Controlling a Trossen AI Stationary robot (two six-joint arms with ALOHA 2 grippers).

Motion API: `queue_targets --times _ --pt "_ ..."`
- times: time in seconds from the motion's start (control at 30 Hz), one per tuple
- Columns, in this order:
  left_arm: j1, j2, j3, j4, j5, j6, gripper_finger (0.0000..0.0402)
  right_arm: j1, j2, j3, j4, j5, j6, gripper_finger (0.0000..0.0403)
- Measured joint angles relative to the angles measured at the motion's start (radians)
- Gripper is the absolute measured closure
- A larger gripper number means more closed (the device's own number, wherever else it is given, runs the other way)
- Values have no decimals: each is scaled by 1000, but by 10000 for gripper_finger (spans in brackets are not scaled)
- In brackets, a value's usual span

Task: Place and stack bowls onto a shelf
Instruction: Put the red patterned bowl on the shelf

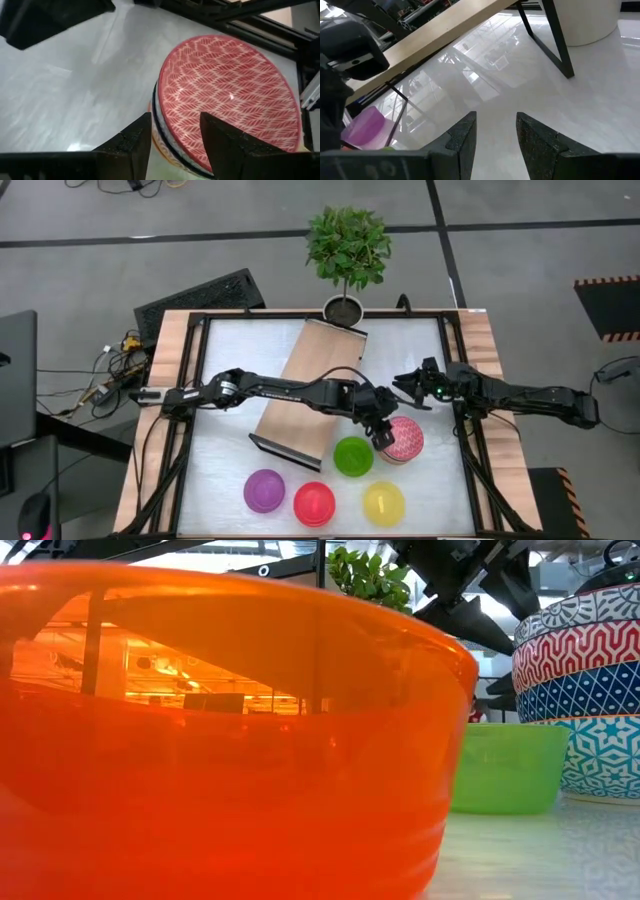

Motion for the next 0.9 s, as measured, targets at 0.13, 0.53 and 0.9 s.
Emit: queue_targets --times 0.13,0.53,0.9 --pt "0 0 -11 -1 3 -5 250 0 0 0 0 0 0 239" --pt "0 -1 -10 -9 -5 18 251 0 0 0 0 0 0 239" --pt "0 -1 -10 -11 -15 29 298 0 0 0 0 1 0 239"
